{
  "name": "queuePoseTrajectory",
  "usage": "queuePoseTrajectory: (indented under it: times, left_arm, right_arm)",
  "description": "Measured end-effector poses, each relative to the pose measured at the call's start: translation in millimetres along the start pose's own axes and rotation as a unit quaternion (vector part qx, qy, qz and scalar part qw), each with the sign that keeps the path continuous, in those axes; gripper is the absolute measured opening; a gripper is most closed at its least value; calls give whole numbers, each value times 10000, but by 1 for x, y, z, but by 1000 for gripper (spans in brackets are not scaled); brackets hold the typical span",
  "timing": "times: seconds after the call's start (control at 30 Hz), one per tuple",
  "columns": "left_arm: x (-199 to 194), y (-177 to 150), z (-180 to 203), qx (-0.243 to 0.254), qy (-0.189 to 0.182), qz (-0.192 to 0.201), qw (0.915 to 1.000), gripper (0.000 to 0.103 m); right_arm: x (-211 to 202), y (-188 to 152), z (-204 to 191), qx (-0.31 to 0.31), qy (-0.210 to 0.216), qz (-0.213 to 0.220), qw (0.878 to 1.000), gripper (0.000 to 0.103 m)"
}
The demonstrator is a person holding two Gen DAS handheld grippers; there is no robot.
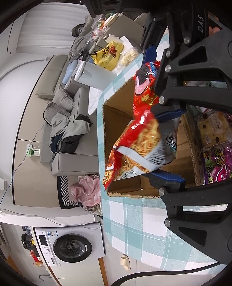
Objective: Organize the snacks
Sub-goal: 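Open both tools to drop the snacks into the box, then withdraw both open tools from the box back toward the snack pile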
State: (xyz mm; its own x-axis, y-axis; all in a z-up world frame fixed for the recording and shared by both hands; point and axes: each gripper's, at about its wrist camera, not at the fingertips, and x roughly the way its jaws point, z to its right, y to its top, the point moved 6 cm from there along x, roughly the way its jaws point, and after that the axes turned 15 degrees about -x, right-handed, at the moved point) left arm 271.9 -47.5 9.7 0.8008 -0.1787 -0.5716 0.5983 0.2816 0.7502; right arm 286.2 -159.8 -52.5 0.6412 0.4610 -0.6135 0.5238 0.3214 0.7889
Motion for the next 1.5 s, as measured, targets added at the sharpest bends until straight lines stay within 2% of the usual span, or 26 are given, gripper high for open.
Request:
queuePoseTrajectory:
  times: [0.07,0.17,0.23,0.3,0.37,0.43,0.47,0.5,0.63,0.9,1.13,1.3,1.5]
  left_arm:
    - [2,-2,0,46,52,-44,10000,45]
    - [-2,-4,1,157,117,9,9998,49]
    - [-9,-4,0,166,124,50,9998,60]
    - [-19,-5,-3,130,140,110,9998,81]
    - [-32,-6,-4,119,74,214,9997,85]
    - [-43,-10,-5,96,69,221,9997,91]
    - [-50,-13,-7,58,99,213,9997,100]
    - [-55,-15,-8,42,97,237,9997,102]
    - [-80,-28,-12,43,49,324,9995,102]
    - [-117,-57,-25,52,187,310,9993,102]
    - [-144,-78,-43,-27,288,307,9991,102]
    - [-152,-92,-51,-4,370,210,9991,102]
    - [-149,-110,-58,-27,524,14,9986,102]
  right_arm:
    - [2,-1,-1,-48,15,-25,10000,56]
    - [-5,0,-4,-287,-165,139,9994,68]
    - [-12,-1,-3,-301,-298,208,9989,76]
    - [-18,-2,1,-243,-320,271,9988,87]
    - [-28,-4,5,-154,-309,359,9988,97]
    - [-38,-7,8,-92,-247,417,9988,100]
    - [-41,-8,8,-80,-240,414,9988,102]
    - [-43,-10,8,-66,-248,398,9989,103]
    - [-55,-18,4,-143,-343,368,9986,103]
    - [-69,-33,-3,-137,-342,274,9989,103]
    - [-78,-53,-10,20,-168,123,9998,103]
    - [-76,-69,-12,-133,-350,-200,9991,103]
    - [-77,-79,-8,-129,-404,-366,9984,103]
